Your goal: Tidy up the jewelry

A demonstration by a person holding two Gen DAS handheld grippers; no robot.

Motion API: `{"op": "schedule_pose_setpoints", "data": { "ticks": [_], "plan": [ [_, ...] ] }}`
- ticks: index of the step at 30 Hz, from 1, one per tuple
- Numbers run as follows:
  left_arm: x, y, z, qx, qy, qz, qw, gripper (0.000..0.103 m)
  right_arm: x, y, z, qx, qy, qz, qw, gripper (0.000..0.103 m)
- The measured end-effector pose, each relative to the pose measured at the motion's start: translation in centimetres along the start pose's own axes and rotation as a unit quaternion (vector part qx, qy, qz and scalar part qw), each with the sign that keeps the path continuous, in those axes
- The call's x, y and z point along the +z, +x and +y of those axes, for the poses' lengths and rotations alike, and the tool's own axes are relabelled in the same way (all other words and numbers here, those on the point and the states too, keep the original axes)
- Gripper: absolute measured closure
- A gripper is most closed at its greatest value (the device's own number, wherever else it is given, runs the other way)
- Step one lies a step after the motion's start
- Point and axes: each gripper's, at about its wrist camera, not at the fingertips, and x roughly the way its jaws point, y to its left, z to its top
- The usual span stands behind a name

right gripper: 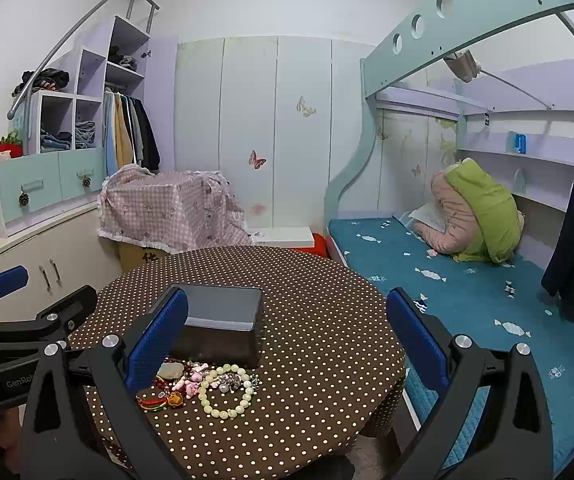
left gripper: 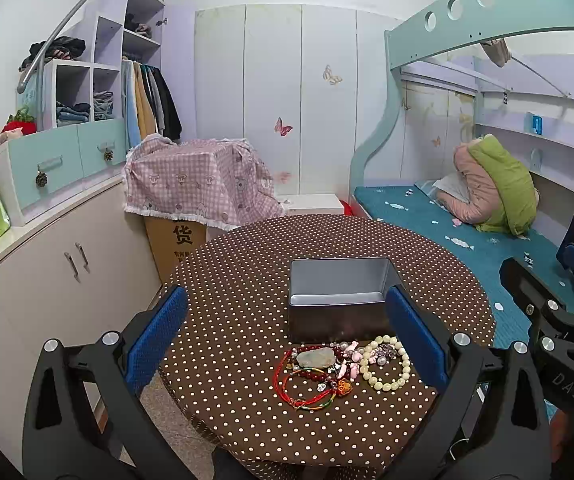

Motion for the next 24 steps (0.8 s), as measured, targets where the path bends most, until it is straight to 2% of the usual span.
{"op": "schedule_pose_setpoints", "data": {
  "ticks": [24],
  "plan": [
    [-0.04, 0.02, 0.05, 0.000, 0.000, 0.000, 1.0000, 0.005, -0.24, -0.14, -0.03, 0.010, 0.006, 0.009, 1.000, 0.007]
  ]
}}
